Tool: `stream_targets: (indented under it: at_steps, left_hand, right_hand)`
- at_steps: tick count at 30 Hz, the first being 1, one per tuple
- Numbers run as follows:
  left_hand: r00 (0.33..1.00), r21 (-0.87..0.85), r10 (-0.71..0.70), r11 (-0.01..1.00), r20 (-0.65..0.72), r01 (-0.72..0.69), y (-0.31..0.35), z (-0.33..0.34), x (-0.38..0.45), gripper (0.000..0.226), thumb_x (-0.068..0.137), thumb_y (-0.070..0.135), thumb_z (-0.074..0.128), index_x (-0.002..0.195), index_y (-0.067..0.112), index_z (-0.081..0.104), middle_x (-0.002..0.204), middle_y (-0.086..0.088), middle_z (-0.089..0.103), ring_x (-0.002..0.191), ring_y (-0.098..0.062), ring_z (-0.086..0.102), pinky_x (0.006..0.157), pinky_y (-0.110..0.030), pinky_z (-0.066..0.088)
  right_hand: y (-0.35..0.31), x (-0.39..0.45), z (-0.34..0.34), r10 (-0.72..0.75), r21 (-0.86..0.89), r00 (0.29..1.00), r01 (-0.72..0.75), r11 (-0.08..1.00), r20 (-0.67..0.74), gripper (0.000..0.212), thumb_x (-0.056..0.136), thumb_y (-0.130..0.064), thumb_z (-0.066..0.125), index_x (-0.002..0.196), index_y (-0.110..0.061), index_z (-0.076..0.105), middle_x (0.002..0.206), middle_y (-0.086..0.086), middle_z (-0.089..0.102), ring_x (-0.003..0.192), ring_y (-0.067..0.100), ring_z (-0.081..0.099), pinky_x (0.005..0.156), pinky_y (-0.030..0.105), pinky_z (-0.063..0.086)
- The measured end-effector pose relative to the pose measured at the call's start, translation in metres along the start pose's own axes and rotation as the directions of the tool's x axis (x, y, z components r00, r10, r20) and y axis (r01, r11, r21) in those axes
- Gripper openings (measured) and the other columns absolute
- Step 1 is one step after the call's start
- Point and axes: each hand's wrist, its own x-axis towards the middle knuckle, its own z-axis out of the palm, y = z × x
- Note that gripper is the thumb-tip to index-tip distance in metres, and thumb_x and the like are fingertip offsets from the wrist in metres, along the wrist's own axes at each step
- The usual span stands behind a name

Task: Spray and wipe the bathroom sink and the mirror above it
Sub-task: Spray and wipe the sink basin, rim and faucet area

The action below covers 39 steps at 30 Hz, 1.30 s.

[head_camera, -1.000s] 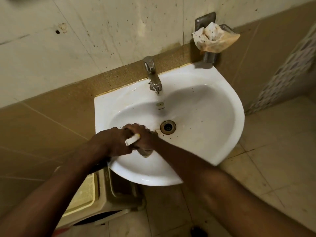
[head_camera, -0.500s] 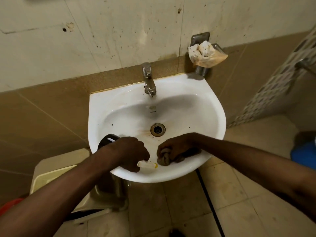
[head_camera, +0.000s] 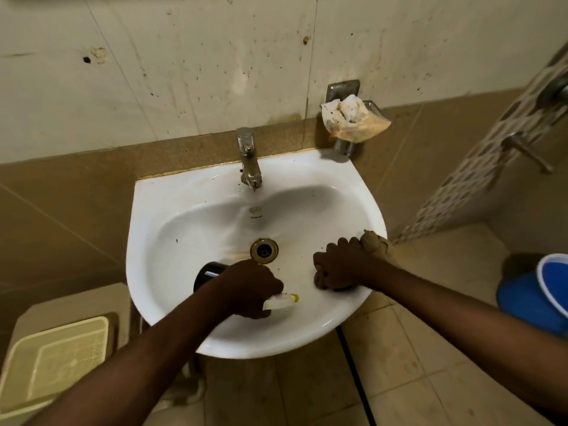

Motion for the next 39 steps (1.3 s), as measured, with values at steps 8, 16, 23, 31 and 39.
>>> stream_targets:
  at_steps: [8,16,23,31,39]
  left_hand:
    - [0.995,-0.118,-0.087,0.99,-0.056,0.08,0.01,0.012,0.036,0.037,0.092,0.041,0.051,0.114,0.014,0.062,0.107,-0.01,0.067,0.099,-0.026,0.063,0.081,-0.03,0.042]
    - [0.96,-0.215,-0.238,0.955,-0.147,0.204,0.003,0.026,0.075,0.055,0.098,0.052,0.03,0.095,0.009,0.064,0.091,-0.011,0.067,0.084,-0.026,0.064,0.071,-0.029,0.04]
    - [0.966,-0.089,-0.211,0.976,-0.151,0.199,-0.018,0.021,0.091,0.04,0.093,0.041,0.046,0.119,0.011,0.055,0.113,-0.011,0.064,0.104,-0.03,0.06,0.095,-0.04,0.043]
    - [0.979,-0.042,0.047,0.998,0.2,-0.04,-0.049,0.016,0.046,0.041,0.088,0.034,0.06,0.125,0.018,0.056,0.121,-0.008,0.062,0.112,-0.026,0.058,0.094,-0.035,0.045]
    - [0.971,0.062,-0.198,0.98,0.131,0.192,-0.087,0.01,0.003,0.039,0.085,0.036,0.055,0.12,0.019,0.058,0.117,-0.008,0.063,0.107,-0.028,0.062,0.086,-0.033,0.046]
  right_hand:
    - [0.025,0.015,-0.01,0.134,-0.21,0.974,-0.172,0.962,-0.184,0.038,0.089,-0.046,0.049,0.117,-0.022,0.055,0.116,0.012,0.055,0.108,0.031,0.049,0.091,0.041,0.034]
    - [0.044,0.03,-0.013,0.019,-0.22,0.999,-0.011,0.976,0.034,0.037,0.087,-0.035,0.055,0.122,-0.025,0.045,0.121,0.007,0.045,0.112,0.03,0.042,0.09,0.04,0.032]
    - [0.041,0.085,-0.005,0.032,-0.245,0.921,-0.137,0.96,-0.389,0.034,0.094,-0.034,0.027,0.106,-0.02,0.055,0.109,0.01,0.056,0.095,0.034,0.051,0.078,0.044,0.039]
    - [0.044,0.029,-0.02,-0.356,0.21,0.885,0.303,0.929,0.299,0.03,0.084,-0.038,0.062,0.113,-0.032,0.054,0.103,-0.01,0.048,0.101,0.018,0.049,0.084,0.033,0.034]
    - [-0.05,0.07,0.013,-0.505,0.282,0.858,0.51,0.813,-0.093,0.042,0.088,-0.045,0.06,0.127,-0.031,0.053,0.124,0.001,0.053,0.111,0.022,0.051,0.09,0.035,0.041]
